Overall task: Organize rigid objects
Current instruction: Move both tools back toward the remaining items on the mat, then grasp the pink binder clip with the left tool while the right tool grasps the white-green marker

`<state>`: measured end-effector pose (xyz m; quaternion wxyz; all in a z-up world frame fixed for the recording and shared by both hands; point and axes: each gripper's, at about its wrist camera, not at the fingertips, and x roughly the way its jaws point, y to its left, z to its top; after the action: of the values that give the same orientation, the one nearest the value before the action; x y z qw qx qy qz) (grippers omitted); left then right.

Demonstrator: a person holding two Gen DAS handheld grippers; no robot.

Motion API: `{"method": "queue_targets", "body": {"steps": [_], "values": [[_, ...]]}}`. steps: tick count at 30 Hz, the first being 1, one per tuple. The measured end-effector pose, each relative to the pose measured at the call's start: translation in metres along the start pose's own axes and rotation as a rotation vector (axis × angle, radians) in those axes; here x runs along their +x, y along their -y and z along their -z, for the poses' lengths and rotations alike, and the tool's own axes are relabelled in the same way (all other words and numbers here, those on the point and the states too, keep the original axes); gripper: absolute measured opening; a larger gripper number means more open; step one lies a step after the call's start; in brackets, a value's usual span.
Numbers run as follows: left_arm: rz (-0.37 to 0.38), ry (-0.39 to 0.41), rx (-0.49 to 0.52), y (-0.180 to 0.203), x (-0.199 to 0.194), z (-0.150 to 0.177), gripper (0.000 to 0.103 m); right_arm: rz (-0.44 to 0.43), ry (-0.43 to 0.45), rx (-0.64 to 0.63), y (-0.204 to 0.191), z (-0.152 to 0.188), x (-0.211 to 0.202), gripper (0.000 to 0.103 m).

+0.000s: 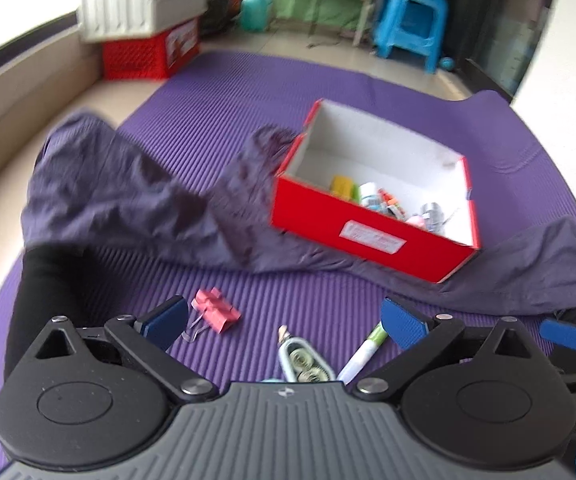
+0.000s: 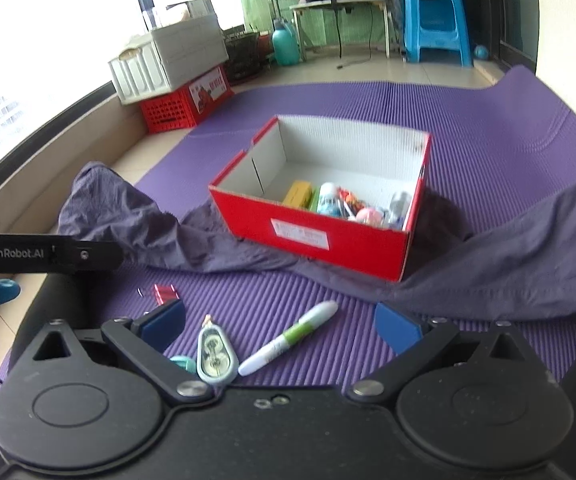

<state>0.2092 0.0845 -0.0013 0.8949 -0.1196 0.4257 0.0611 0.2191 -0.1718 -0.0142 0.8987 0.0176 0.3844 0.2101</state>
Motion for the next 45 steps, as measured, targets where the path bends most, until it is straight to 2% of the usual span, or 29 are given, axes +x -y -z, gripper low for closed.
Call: {"method": "queue_targets", "body": {"steps": [6,14,28,31,35,39,40,43,45], "values": [[-0.035,-0.100,-0.091,-0.032,0.035,0.006,0.103,0.000,-0.064,0.027,0.007,0.011,0.024,0.101],[-0.089,-0.197,-0.147,-0.049,0.090,0.010,0.103,0.014,-0.149,0.041,0.013,0.022,0.061,0.101],[-0.171,-0.263,-0.179,-0.059,0.171,0.006,0.103,0.065,-0.262,0.080,0.017,0.025,0.143,0.095],[-0.183,-0.267,-0.182,-0.060,0.182,0.007,0.103,0.082,-0.278,0.075,0.015,0.024,0.159,0.089],[-0.217,-0.251,-0.175,-0.063,0.190,0.010,0.102,0.098,-0.289,0.073,0.013,0.024,0.172,0.075],[-0.234,-0.237,-0.190,-0.066,0.192,0.011,0.102,0.119,-0.304,0.077,0.011,0.025,0.183,0.065],[-0.246,-0.233,-0.187,-0.065,0.192,0.011,0.099,0.125,-0.309,0.074,0.010,0.026,0.185,0.062],[-0.251,-0.235,-0.184,-0.064,0.193,0.011,0.081,0.148,-0.310,0.064,0.006,0.026,0.190,0.060],[-0.251,-0.238,-0.195,-0.064,0.194,0.012,0.078,0.156,-0.308,0.063,0.004,0.025,0.192,0.056]]}}
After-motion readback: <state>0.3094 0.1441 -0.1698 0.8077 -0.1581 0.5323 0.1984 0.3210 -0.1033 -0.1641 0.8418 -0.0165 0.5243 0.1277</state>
